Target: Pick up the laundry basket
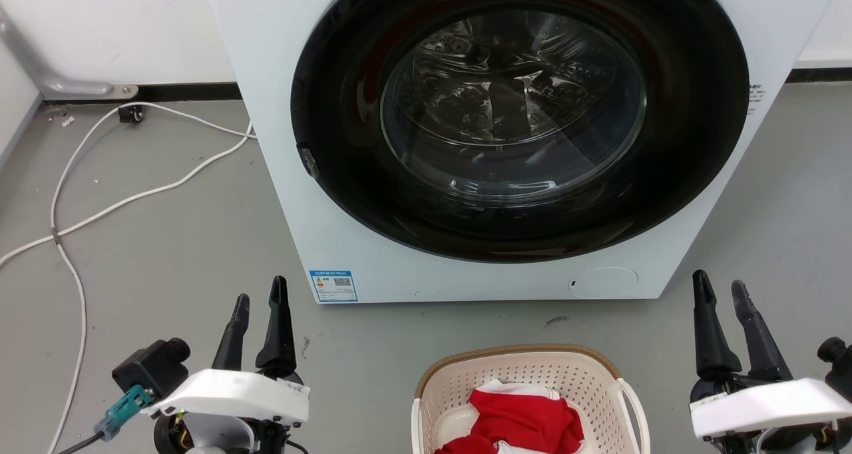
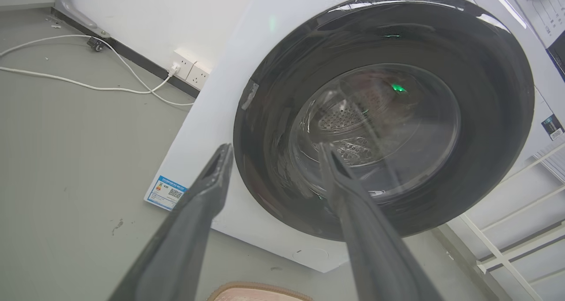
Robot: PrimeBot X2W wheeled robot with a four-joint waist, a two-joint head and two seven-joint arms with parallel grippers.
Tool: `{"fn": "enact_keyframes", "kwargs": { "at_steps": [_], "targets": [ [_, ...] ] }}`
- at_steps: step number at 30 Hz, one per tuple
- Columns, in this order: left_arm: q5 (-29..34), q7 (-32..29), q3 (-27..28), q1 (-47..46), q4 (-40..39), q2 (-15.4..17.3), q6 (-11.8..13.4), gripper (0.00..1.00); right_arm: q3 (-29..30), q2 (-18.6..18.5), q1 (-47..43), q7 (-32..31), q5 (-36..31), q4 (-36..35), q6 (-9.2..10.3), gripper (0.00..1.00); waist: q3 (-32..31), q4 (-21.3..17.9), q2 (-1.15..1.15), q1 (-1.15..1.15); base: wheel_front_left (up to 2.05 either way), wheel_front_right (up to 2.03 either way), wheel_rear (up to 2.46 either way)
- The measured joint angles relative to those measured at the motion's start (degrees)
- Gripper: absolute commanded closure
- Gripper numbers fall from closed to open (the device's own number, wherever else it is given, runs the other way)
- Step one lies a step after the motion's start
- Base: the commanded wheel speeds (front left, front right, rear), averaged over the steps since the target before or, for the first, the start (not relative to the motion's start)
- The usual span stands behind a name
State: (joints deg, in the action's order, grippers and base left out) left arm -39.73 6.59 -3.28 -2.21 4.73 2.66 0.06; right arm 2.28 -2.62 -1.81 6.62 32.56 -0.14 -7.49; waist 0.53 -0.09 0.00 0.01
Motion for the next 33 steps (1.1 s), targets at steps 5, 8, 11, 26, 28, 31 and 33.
{"fn": "enact_keyframes", "kwargs": {
  "at_steps": [5,8,11,26,28,31,33],
  "targets": [
    [3.4,0.7,-0.5,0.5,-0.5,0.0,0.0,0.0,-0.2,0.0,-0.6,0.8,-3.5,-0.8,0.0,0.0,0.0,0.0,0.0,0.0,0.0,0.0,0.0],
    [5.4,1.3,-0.9,0.6,-0.6,0.0,0.0,0.0,-0.3,0.0,-0.8,1.3,-5.5,-1.3,0.0,0.0,0.0,0.0,0.0,0.0,0.0,0.0,0.0],
    [7.5,1.7,-1.2,0.7,-0.8,0.0,0.1,0.0,-0.4,0.0,-1.0,1.7,-7.6,-1.7,0.0,0.0,0.1,-0.1,0.0,0.0,0.0,0.0,0.0],
    [16.2,3.8,-2.9,1.4,-1.0,0.1,1.0,0.0,-0.5,0.0,-2.3,3.8,-17.5,-2.1,0.0,0.0,-0.2,-0.1,0.0,0.0,0.0,0.0,0.0],
    [17.4,4.0,-3.1,1.5,-0.9,0.1,1.1,0.0,-0.5,0.0,-2.4,4.0,-18.8,-2.2,0.0,0.0,-0.2,-0.1,0.0,0.0,0.0,0.0,0.0],
    [19.0,4.4,-3.5,1.7,-0.6,0.1,1.5,0.0,-0.4,0.0,-2.8,4.5,-21.0,-2.1,0.0,0.0,-0.3,-0.1,0.0,0.0,0.0,0.0,0.0],
    [20.0,4.7,-3.7,1.8,-0.5,0.1,1.5,0.0,-0.4,-0.1,-3.0,4.6,-22.0,-2.0,0.0,0.0,-0.3,-0.1,0.0,0.0,0.0,0.0,0.0]
  ]
}}
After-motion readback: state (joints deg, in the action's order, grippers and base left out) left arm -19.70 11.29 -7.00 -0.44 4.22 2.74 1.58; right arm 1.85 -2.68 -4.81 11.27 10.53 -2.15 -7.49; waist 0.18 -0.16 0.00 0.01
